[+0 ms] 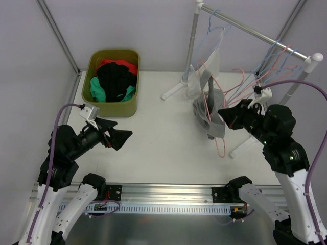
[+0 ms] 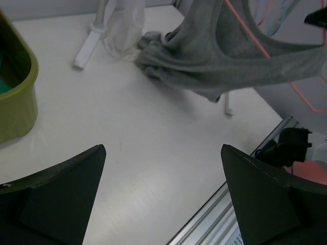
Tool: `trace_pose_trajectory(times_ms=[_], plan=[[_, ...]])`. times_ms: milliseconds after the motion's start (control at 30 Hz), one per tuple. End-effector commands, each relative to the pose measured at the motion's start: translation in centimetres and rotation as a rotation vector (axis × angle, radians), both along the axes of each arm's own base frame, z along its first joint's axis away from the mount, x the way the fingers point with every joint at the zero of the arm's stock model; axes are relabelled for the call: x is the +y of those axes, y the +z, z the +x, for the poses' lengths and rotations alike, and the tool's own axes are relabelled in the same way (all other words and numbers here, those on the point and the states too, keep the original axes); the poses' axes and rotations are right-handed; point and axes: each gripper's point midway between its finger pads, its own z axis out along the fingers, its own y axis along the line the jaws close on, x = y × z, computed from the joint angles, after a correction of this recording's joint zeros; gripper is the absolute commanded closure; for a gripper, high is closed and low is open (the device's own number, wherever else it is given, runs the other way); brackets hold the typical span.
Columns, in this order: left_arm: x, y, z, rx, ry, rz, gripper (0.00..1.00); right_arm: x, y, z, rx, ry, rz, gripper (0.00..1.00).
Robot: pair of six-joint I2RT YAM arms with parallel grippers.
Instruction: Remove the tank top from the hanger
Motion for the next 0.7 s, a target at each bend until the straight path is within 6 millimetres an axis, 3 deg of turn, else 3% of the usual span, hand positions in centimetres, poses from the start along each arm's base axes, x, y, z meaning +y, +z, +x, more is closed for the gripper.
trace_pose_trajectory(times_ms=[0,133,167,233,267,333,367,433,500,533,600,667], plan=[[-3.2,6.2,0.5,-0.114,-0.165,-0.122,0.01,2.6,1.5,-6.3,-0.065,0.290,0.055,1.00],[-5.2,9.6,1.8,-0.180,-0.229,-0.260,0.01,2.9,1.0,-11.3,-0.097,0.414,0.107,1.00],[-6.1,11.3,1.7,-0.258,-0.271,-0.293,0.01,2.9,0.8,-12.4,-0.090,0.438,0.115,1.00],[-7.1,12.0,2.8,-0.293,-0.257,-0.294,0.01,2.6,1.6,-14.5,-0.122,0.473,0.128,1.00],[-8.3,13.3,1.8,-0.325,-0.302,-0.300,0.01,2.7,1.5,-15.9,-0.108,0.518,0.131,1.00],[-9.8,13.4,3.2,-0.360,-0.272,-0.248,0.01,2.6,2.7,-17.8,-0.132,0.569,0.134,1.00],[-11.1,14.4,2.1,-0.386,-0.314,-0.248,0.01,2.5,2.6,-18.4,-0.116,0.583,0.131,1.00],[-12.5,14.2,3.3,-0.430,-0.263,-0.179,0.03,2.5,2.8,-19.0,-0.120,0.603,0.115,1.00],[-14.7,15.0,1.9,-0.508,-0.293,-0.123,0.05,2.0,2.7,-19.2,-0.093,0.580,0.099,1.00],[-15.5,14.3,3.0,-0.499,-0.229,-0.081,0.07,2.0,2.5,-18.8,-0.079,0.570,0.088,1.00],[-17.2,14.6,2.0,-0.568,-0.238,-0.011,0.11,2.0,2.2,-18.7,-0.052,0.573,0.077,1.00],[-18.3,14.0,2.3,-0.583,-0.205,0.042,0.18,2.2,2.0,-18.5,-0.028,0.581,0.072,1.00]])
